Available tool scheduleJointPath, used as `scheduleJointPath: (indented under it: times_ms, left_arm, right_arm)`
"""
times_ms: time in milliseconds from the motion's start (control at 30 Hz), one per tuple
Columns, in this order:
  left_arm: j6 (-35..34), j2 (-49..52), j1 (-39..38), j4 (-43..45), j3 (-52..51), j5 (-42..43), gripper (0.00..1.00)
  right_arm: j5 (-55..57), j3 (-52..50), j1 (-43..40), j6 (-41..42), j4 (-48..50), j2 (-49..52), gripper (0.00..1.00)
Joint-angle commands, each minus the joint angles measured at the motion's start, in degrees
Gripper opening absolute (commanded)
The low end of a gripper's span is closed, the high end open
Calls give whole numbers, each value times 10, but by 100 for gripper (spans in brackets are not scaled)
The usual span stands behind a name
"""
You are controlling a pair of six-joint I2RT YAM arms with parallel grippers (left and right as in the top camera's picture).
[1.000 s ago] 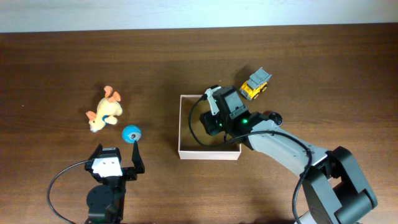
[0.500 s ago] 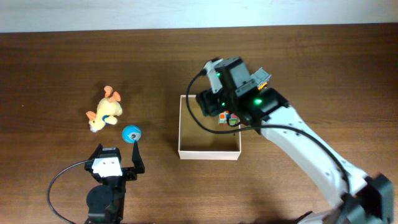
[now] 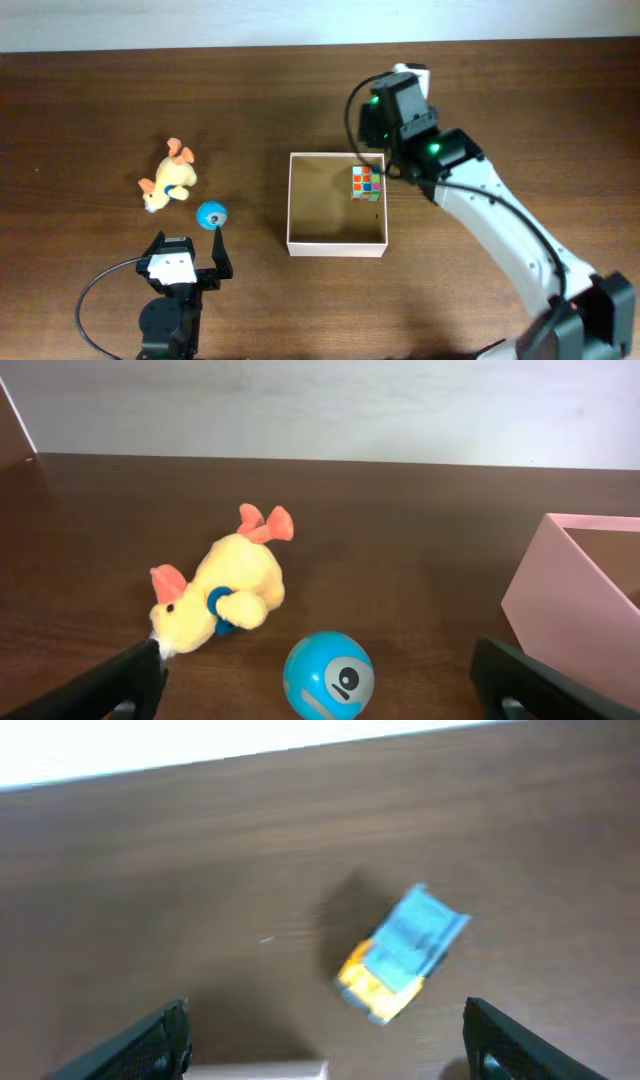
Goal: Pack container
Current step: 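Move the right gripper over the toy dump truck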
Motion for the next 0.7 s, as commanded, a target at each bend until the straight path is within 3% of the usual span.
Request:
scheduleJointPath:
  times_ms: [0, 100, 300, 667]
  left_arm:
    - [10, -4, 2, 0, -3, 4, 99]
    - [11, -4, 2, 0, -3, 3, 99]
    - [11, -4, 2, 0, -3, 3, 99]
    - [11, -4, 2, 0, -3, 4, 99]
  right_arm:
    - [10, 6, -39, 40, 16, 33, 82]
    - [-15, 6, -63, 44, 39, 59, 82]
    - [-17, 6, -80, 131, 69, 110, 82]
    - [-13, 6, -80, 215, 65, 160, 82]
